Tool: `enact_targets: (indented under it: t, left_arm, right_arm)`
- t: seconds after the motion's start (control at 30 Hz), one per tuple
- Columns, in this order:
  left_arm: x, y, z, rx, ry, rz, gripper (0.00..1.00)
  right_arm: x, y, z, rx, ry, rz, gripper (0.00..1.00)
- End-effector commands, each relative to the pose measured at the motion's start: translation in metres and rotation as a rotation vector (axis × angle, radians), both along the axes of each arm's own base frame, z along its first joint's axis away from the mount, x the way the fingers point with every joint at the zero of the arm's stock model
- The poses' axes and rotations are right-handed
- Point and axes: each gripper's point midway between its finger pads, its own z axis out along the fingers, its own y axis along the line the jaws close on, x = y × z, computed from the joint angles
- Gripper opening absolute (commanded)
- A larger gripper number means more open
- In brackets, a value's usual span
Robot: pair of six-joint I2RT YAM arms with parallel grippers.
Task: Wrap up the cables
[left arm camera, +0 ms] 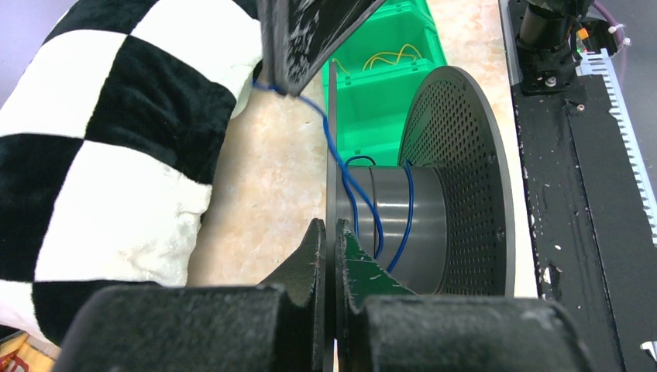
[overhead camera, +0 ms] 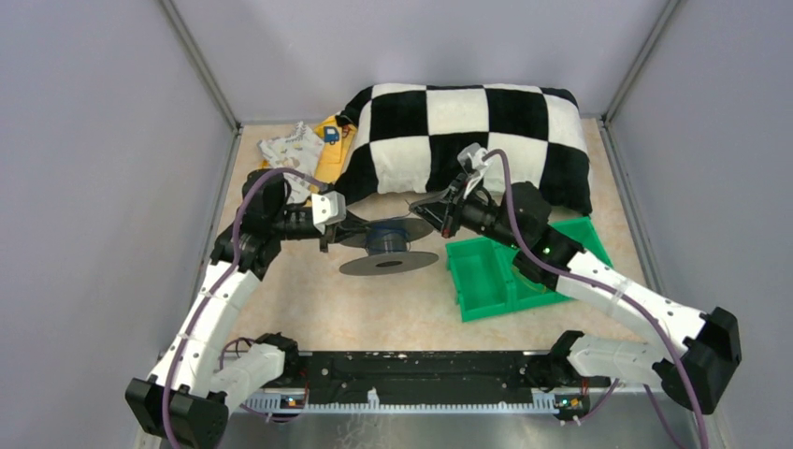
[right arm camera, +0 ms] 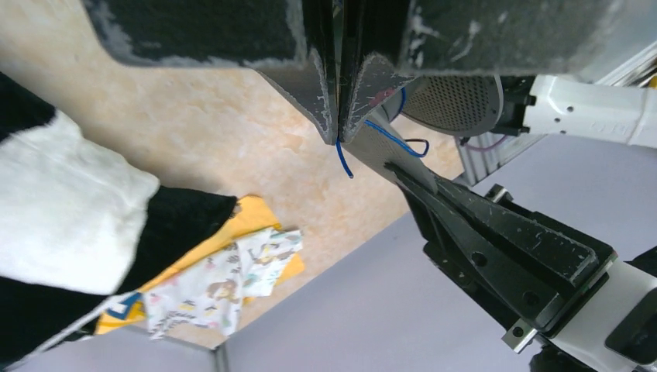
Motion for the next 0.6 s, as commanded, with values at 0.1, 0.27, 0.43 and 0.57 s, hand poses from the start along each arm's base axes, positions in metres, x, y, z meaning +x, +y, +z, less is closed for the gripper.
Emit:
enact_targets:
  t: [0.1, 0.27, 0.43, 0.57]
  left_arm:
    - [0.005, -0.006, 0.026, -0.05, -0.075, -0.032, 0.0]
    - [0.009, -0.006, 0.023, -0.043, -0.046, -0.015, 0.0]
    - [0.014, -0.005, 0.035, -0.061, -0.058, 0.028, 0.0]
    - [0.021, -0.004, 0.043, -0.083, -0.03, 0.079, 0.0]
  right_arm:
    - [0.002, -0.03, 0.02, 0.099, -0.044, -0.136, 0.0]
    - [-0.001, -0.029, 0.028, 0.128, -0.055, -0.118, 0.0]
    - [0.004, -0.031, 0.015, 0.113, -0.007, -0.152, 0.0]
    - [0.013, -0.043, -0.01, 0.084, 0.066, -0.248, 0.0]
